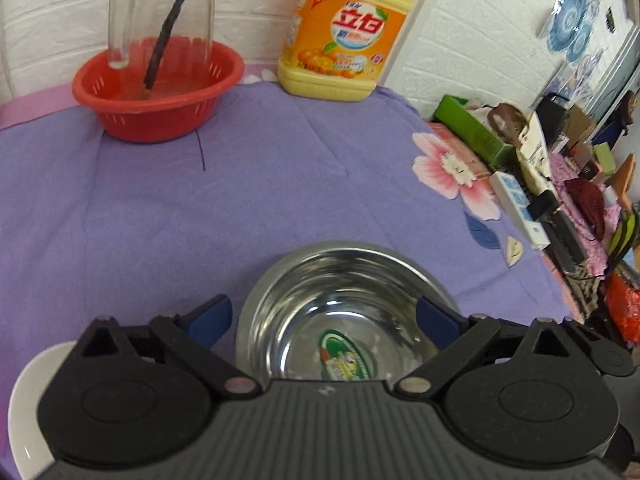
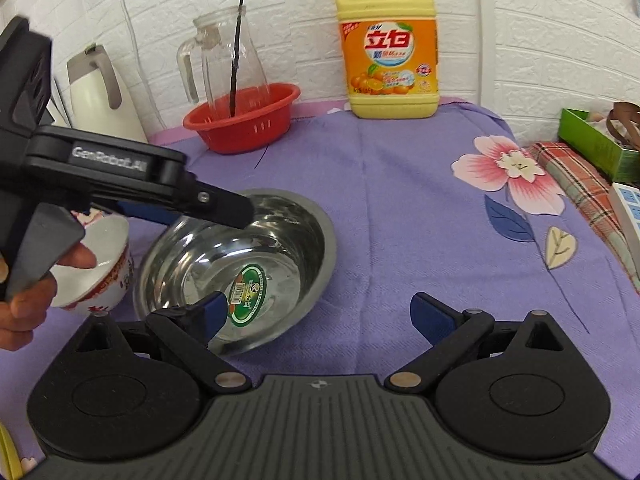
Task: Organize plates and bowls
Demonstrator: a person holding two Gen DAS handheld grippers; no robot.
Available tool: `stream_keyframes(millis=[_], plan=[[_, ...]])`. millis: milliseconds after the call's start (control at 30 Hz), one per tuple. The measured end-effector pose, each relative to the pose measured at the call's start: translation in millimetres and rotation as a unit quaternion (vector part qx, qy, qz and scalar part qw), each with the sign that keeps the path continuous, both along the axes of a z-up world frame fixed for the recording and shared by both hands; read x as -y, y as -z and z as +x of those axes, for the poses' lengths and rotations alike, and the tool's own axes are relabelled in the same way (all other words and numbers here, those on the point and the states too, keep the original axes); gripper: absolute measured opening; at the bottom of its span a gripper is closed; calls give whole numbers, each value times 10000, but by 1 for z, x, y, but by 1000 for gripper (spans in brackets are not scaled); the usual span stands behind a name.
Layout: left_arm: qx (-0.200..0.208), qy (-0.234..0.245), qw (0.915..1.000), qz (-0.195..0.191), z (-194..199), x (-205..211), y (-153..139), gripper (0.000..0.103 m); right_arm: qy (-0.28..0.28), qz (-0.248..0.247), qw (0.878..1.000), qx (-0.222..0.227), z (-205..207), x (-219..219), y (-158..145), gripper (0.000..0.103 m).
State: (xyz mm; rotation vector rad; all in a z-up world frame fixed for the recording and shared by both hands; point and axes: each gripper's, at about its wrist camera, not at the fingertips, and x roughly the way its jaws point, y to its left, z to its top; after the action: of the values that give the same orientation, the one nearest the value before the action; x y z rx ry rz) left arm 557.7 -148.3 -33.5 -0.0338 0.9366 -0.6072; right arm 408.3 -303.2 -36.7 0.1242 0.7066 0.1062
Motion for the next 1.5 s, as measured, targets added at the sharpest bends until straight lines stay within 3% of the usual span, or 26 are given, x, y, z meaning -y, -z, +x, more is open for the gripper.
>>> stream_keyframes(millis=[133,333,767,1033,1233,1500], plan=[[85,181,9992,352,1,11,10,96,-136,-12,9999,-104,13,-10,9,103],[131,435,9981,428,-4,19,14,92,-256,88,9993,-248,21,-22,18,103],[-564,468,9973,103,-28,29,15,89,-305,278,9980,-469,2,-29,12,103],[-618,397,9972,-98,-92,20,-3,89,-224,147,9988,-409,-53,-34,-5,103],[-529,378,9978,-128,-165,3,-14,89,-241,211,9989,-350,-114,-48,-14,103],[-532,310,9980,-170,-240,-18,0,89,-327,338,9980,-423,-191,-69,-7,103]])
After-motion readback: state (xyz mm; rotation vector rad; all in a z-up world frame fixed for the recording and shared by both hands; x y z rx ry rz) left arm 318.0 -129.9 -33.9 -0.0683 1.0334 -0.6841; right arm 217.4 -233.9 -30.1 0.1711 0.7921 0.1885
